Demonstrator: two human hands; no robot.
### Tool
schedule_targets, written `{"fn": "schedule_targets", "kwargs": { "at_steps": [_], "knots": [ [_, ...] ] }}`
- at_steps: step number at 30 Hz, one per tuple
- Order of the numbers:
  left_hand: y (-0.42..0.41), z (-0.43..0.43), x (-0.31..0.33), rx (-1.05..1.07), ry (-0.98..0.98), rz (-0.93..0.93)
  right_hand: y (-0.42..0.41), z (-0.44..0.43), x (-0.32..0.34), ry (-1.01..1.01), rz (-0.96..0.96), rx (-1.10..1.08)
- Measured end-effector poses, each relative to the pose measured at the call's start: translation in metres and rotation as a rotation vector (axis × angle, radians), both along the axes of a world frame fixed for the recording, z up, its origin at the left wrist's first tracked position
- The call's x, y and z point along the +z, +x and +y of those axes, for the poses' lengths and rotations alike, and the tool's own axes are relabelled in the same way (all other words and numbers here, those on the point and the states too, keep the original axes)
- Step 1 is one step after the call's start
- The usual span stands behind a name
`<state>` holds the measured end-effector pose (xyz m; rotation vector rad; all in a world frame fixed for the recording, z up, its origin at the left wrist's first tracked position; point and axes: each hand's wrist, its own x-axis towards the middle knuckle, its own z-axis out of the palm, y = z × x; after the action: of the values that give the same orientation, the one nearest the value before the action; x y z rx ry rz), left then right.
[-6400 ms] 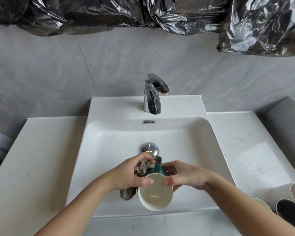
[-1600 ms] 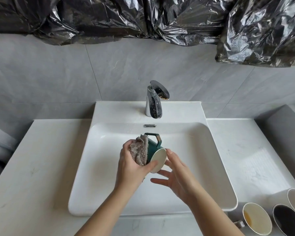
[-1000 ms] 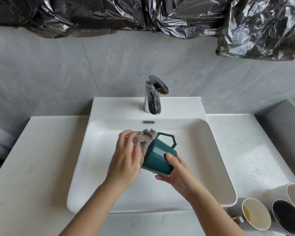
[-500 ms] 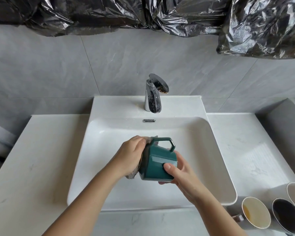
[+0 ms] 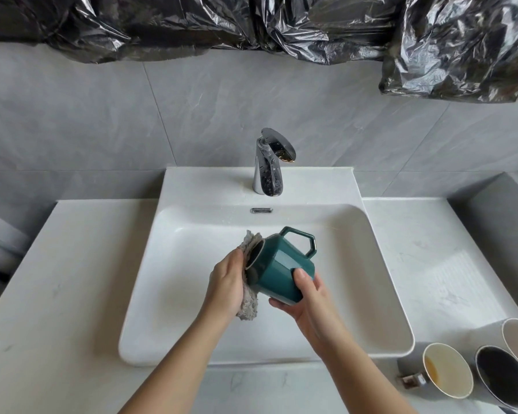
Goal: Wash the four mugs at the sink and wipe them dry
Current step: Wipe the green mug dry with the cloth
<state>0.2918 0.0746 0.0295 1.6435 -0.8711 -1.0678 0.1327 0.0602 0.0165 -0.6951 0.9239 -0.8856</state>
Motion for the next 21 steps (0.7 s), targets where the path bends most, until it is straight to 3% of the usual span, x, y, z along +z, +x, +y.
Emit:
{"fn": "schedule_targets", "kwargs": {
  "at_steps": [3, 8, 13, 21],
  "knots": [
    [-0.002, 0.002, -0.005, 0.005, 0.061, 0.008, 0.005, 0.000, -0.003, -0.055, 0.070, -0.065],
    [-0.011, 0.009, -0.008, 0.023, 0.001, 0.110, 0.010, -0.001, -0.009, -0.129, 0.161, -0.163],
    [-0.014, 0.013, -0.009, 0.006, -0.091, -0.079, 0.010, 0.000, -0.007, -0.297, 0.464, -0.138],
    [-0.019, 0.011, -0.001, 0.007, -0.256, -0.392, 0.006, 0.000, -0.010, -0.475, 0.774, -0.091]
  ]
}}
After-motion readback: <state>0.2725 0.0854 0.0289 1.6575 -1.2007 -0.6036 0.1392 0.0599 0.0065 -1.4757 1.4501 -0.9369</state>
